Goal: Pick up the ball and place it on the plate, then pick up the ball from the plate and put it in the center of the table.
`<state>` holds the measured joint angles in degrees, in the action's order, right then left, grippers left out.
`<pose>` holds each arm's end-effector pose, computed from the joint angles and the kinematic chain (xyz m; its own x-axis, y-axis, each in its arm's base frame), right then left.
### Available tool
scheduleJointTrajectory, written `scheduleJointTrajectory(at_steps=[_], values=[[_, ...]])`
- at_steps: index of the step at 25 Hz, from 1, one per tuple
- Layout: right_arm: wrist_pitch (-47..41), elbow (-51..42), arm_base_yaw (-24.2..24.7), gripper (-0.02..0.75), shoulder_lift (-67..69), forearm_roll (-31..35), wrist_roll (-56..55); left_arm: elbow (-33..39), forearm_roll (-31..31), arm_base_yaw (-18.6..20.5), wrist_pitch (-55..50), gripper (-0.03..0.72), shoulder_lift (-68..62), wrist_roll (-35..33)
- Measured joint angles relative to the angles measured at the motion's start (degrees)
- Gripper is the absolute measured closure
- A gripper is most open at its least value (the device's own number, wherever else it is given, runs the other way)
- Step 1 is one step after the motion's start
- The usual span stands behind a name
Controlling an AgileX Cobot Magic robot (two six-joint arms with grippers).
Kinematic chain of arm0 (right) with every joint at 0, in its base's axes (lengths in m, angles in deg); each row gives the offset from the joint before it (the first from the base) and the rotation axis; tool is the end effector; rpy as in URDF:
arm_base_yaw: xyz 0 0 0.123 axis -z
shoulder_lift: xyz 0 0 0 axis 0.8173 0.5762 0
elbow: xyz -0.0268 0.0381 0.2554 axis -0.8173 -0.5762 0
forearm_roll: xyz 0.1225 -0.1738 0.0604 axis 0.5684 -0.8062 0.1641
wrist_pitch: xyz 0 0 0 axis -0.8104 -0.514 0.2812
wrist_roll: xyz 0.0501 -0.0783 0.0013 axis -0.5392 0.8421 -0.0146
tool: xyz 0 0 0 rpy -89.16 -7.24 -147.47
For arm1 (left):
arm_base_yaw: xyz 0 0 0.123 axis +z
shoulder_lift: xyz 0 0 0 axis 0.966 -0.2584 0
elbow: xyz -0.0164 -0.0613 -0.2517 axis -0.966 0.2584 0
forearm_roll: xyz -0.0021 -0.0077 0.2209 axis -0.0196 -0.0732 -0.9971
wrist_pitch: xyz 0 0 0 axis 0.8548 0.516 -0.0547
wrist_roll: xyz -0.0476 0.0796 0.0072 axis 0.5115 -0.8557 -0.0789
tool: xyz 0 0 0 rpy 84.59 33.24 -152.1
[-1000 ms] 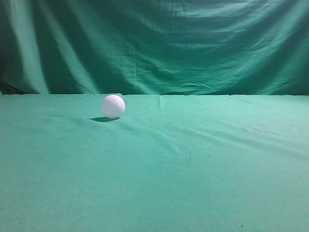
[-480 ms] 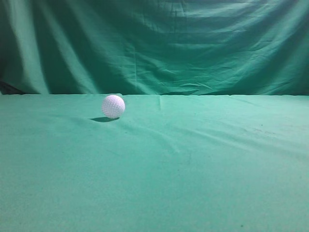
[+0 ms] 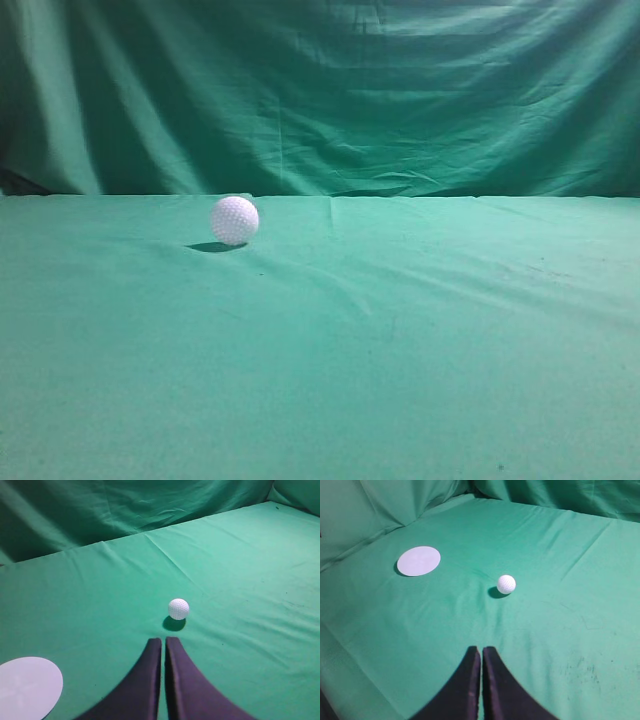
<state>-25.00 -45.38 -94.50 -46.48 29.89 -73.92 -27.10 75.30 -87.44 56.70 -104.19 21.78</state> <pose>0.0533 0.0598 0.2939 -0.3485 -0.1963 -0.9165 -0.7014 0.7033 0.1160 0.0672 -0.0350 0.2808 -0.2039 0.1334 -0.9699 0.4300 0.9022 0.0336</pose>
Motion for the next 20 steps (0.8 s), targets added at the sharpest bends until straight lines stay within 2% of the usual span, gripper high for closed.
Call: scheduleJointTrajectory(at_steps=[8, 11, 16, 20], values=[[2.98, -0.90, 1.54, 0.738, -4.13, -3.98, 0.00, 0.00, 0.00, 0.00, 0.00, 0.688, 0.00, 0.00], [7.46, -4.20, 6.52, 0.738, -8.27, -3.46, 0.00, 0.00, 0.00, 0.00, 0.00, 0.688, 0.00, 0.00], [15.99, -12.49, 18.13, 0.738, -15.78, -0.51, 0.10, 0.00, 0.00, 0.00, 0.00, 0.688, 0.00, 0.00], [18.41, -16.32, 25.31, 0.738, -21.41, 0.21, 0.10, 0.00, 0.00, 0.00, 0.00, 0.688, 0.00, 0.00]])
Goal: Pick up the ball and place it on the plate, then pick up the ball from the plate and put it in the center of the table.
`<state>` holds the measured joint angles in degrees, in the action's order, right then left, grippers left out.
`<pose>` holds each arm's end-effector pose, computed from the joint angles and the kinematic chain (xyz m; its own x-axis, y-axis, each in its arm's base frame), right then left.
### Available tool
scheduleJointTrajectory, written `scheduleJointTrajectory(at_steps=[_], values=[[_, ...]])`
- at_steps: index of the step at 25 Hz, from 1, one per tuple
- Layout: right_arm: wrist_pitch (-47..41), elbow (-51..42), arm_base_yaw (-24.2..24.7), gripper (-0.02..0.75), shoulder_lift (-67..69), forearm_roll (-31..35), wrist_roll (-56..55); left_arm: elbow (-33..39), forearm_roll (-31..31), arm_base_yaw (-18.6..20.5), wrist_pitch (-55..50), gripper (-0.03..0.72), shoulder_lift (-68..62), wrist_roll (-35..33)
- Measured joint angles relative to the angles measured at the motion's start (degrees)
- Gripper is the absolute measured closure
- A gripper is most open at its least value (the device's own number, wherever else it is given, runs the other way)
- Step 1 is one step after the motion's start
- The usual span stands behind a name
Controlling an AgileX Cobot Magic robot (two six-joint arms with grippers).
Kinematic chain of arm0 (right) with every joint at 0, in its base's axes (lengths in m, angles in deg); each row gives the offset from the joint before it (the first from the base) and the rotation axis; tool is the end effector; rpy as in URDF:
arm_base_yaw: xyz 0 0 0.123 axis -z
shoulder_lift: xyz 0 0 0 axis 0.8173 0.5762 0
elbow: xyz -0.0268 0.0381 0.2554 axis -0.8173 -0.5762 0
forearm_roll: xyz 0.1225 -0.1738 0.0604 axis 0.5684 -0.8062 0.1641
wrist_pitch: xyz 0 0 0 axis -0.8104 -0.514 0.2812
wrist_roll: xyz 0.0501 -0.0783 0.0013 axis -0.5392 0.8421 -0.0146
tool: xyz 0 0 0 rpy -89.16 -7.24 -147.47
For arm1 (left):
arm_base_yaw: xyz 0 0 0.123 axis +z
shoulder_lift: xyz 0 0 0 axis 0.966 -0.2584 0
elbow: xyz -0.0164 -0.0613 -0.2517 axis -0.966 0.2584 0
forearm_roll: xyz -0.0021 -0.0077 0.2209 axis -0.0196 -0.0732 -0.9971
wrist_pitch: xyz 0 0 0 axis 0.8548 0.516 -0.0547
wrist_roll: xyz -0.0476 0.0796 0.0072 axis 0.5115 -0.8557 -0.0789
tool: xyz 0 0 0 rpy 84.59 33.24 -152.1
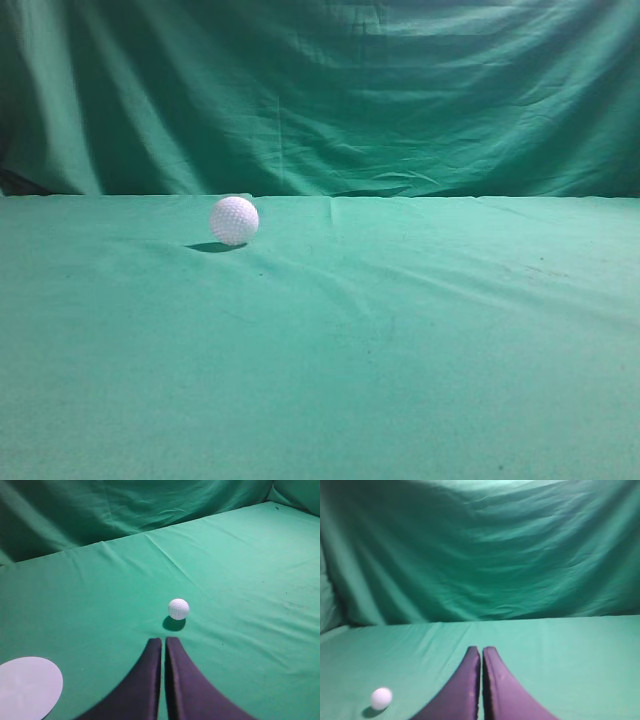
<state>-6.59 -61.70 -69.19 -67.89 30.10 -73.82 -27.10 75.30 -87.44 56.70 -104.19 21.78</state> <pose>0.0407 0.0165 0.2597 -0.0239 0.1011 -0.9946 -0.3078 0.9458 0.1035 0.0672 -0.0350 0.2808 -0.2039 0.1334 -0.9699 0.4300 0.9022 0.0336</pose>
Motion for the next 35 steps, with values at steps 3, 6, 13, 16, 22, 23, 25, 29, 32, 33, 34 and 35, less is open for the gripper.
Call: scheduleJointTrajectory(at_steps=[3, 6, 13, 16, 22, 23, 25, 29, 32, 33, 34, 35], values=[[0.82, -2.27, 3.71, 0.738, -3.07, 0.23, 0.11, 0.00, 0.00, 0.00, 0.00, 0.688, 0.00, 0.00], [1.48, -4.81, 6.76, 0.738, -3.76, 0.37, 0.11, 0.00, 0.00, 0.00, 0.00, 0.688, 0.00, 0.00], [2.13, -11.14, 10.95, 0.738, -3.76, 0.92, 0.11, 0.00, 0.00, 0.00, 0.00, 0.688, 0.00, 0.00], [2.87, -14.40, 10.95, 0.738, -3.76, 1.15, 0.11, 0.00, 0.00, 0.00, 0.00, 0.688, 0.00, 0.00], [0.11, -15.33, 10.95, 0.738, -3.76, 0.76, 0.21, 0.00, 0.00, 0.00, 0.00, 0.688, 0.00, 0.00], [-0.37, -15.33, 10.95, 0.738, -3.76, 0.76, 0.21, 0.00, 0.00, 0.00, 0.00, 0.688, 0.00, 0.00], [-2.61, -15.33, 10.95, 0.738, -3.76, 0.62, 0.30, 0.00, 0.00, 0.00, 0.00, 0.688, 0.00, 0.00], [-6.70, -15.47, 10.95, 0.738, -3.76, 0.51, 0.30, 0.00, 0.00, 0.00, 0.00, 0.688, 0.00, 0.00], [-6.92, -15.47, 10.95, 0.738, -3.76, 0.39, 0.30, 0.00, 0.00, 0.00, 0.00, 0.688, 0.00, 0.00], [-6.95, -15.47, 10.95, 0.738, -3.76, 0.39, 0.30, 0.00, 0.00, 0.00, 0.00, 0.688, 0.00, 0.00], [-6.95, -15.47, 10.95, 0.738, -3.76, 0.39, 0.30, 0.00, 0.00, 0.00, 0.00, 0.688, 0.00, 0.00], [-7.05, -15.47, 10.95, 0.738, -3.76, 0.39, 0.30, 0.00, 0.00, 0.00, 0.00, 0.688, 0.00, 0.00]])
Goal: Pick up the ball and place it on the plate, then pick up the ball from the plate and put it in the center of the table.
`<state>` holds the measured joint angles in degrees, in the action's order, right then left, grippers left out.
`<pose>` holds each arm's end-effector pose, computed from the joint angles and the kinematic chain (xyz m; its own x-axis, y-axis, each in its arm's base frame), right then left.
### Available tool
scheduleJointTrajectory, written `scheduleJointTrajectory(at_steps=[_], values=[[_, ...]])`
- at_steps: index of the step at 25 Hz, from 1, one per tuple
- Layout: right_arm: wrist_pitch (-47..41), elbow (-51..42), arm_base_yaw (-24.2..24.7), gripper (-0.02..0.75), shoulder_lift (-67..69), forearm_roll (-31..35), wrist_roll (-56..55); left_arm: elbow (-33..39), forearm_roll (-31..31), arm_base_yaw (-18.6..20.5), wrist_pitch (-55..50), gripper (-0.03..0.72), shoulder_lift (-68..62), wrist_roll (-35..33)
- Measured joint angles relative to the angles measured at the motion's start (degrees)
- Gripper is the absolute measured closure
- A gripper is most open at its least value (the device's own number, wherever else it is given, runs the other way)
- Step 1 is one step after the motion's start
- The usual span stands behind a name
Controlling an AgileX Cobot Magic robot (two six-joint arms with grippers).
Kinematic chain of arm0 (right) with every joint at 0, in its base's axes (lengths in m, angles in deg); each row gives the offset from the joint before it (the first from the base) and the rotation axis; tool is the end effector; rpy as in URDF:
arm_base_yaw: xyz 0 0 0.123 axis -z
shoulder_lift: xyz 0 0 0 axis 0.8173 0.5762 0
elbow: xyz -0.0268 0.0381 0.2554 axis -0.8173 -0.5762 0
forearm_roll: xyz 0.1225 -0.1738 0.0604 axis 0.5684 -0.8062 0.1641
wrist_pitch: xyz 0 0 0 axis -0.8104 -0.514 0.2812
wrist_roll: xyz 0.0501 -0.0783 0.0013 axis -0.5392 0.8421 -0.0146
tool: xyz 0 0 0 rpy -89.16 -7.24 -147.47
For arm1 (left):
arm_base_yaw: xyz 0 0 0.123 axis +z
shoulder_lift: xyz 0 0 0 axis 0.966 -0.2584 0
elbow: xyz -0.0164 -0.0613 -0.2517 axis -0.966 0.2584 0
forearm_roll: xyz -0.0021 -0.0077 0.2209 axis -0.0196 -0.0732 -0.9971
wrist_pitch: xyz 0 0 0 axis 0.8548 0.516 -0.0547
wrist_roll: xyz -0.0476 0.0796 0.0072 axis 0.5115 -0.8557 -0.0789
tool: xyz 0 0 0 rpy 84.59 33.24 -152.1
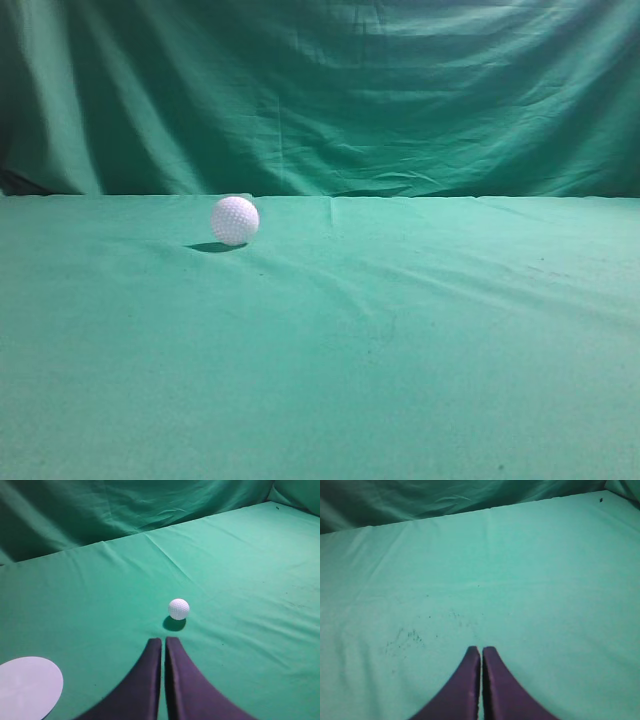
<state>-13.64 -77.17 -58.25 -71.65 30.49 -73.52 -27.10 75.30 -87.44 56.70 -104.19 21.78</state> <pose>0.0477 0.0115 0.1701 -0.3226 0.0764 -0.9434 -0.1170 0.9859 0.1198 0.0672 -0.0350 0.2808 -0.2039 0.1334 -0.9699 0.4300 0.9022 0.0336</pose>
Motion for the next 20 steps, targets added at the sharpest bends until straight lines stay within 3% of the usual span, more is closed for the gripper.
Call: scheduleJointTrajectory(at_steps=[17, 20], values=[[-0.03, 0.00, 0.00, 0.738, 0.00, -0.12, 0.00, 0.00, 0.00, 0.00, 0.00, 0.688, 0.13, 0.00], [-0.12, 0.00, 0.00, 0.738, 0.00, -0.12, 0.00, 0.00, -2.33, 0.57, -0.56, 0.688, 2.37, 0.04]])
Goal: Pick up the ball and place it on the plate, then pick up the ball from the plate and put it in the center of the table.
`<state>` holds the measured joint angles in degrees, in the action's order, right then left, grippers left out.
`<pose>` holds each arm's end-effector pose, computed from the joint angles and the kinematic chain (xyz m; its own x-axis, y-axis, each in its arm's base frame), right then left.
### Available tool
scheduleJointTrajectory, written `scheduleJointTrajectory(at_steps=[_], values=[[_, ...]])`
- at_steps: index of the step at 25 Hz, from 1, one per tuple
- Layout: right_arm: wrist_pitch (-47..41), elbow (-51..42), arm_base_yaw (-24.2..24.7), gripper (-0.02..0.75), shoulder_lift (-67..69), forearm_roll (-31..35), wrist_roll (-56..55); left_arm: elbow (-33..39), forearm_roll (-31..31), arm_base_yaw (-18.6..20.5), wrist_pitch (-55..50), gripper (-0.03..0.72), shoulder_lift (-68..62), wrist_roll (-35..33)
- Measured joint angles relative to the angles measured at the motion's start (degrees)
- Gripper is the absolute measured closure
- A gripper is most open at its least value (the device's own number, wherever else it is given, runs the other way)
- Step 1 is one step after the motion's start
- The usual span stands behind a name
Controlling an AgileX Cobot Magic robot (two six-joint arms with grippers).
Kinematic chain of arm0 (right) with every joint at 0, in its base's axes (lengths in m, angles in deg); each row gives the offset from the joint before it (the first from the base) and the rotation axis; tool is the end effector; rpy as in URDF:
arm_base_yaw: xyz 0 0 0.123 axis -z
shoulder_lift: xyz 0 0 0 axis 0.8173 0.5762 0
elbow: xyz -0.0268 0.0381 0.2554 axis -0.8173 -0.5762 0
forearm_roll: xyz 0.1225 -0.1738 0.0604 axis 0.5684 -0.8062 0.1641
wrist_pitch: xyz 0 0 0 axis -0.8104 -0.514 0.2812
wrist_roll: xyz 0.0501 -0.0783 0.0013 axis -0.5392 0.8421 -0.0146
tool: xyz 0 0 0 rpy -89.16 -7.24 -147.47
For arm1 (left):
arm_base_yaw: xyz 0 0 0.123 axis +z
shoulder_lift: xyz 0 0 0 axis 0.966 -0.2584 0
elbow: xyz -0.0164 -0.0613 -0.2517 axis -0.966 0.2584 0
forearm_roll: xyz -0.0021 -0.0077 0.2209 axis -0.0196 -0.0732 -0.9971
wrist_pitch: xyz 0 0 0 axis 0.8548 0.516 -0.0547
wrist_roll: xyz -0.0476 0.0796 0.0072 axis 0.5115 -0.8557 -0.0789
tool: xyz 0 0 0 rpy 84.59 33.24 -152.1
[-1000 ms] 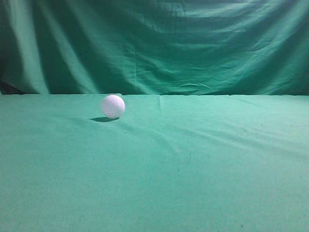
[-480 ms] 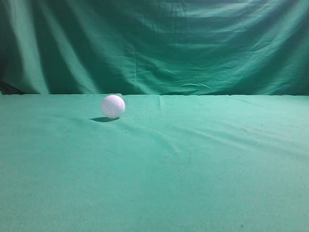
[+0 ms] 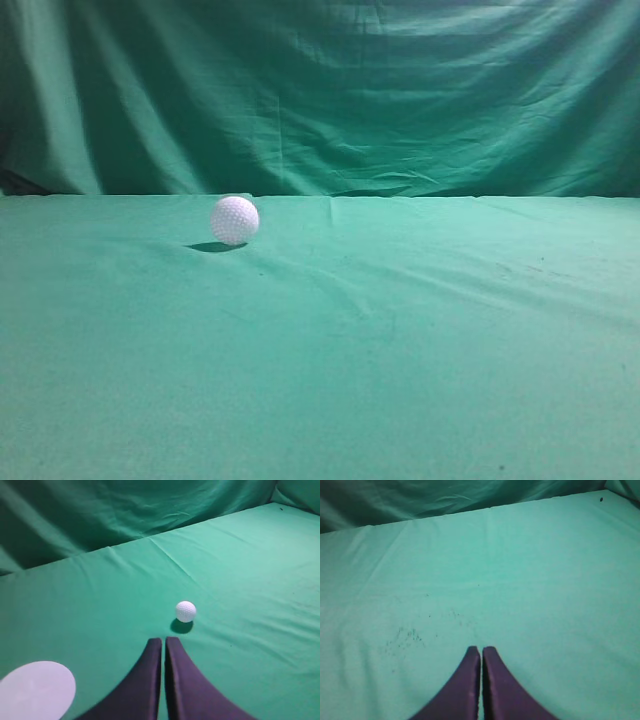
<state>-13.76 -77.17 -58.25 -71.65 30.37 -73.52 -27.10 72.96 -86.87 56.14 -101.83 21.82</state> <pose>0.0477 0.0115 0.1699 -0.3244 0.0742 -0.9430 -0.1172 0.9861 0.1178 0.0612 -0.0318 0.2821 -0.1667 0.1628 -0.9725 0.4164 0.9056 0.0802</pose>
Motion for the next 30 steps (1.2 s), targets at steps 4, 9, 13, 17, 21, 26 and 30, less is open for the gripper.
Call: scheduleJointTrajectory(at_steps=[4, 9, 13, 17, 21, 26, 30], values=[[0.00, 0.00, 0.00, 0.738, 0.00, 0.00, 0.00, 4.01, -4.34, 3.49, 1.97, 0.688, 6.21, 2.89], [-0.02, 0.00, 0.00, 0.738, 0.00, 0.00, 0.00, 14.05, -7.37, 7.47, 6.61, 0.688, 15.38, 7.65], [-0.12, 0.00, 0.00, 0.738, 0.00, 0.00, 0.00, 19.60, -9.89, 8.14, 7.10, 0.688, 17.92, 8.74], [-0.12, 0.00, 0.00, 0.738, 0.00, 0.00, 0.00, 22.71, -11.37, 8.14, 7.16, 0.688, 18.06, 8.96], [-0.12, 0.00, 0.00, 0.738, 0.00, 0.00, 0.00, 24.57, -11.58, 8.14, 7.34, 0.688, 18.06, 8.99], [-0.12, 0.00, 0.00, 0.738, 0.00, 0.00, 0.00, 24.57, -12.94, 8.14, 6.47, 0.688, 18.06, 9.09], [-0.12, 0.00, 0.00, 0.738, 0.00, 0.00, 0.00, 24.57, -13.32, 8.18, 6.14, 0.688, 18.06, 9.21]])
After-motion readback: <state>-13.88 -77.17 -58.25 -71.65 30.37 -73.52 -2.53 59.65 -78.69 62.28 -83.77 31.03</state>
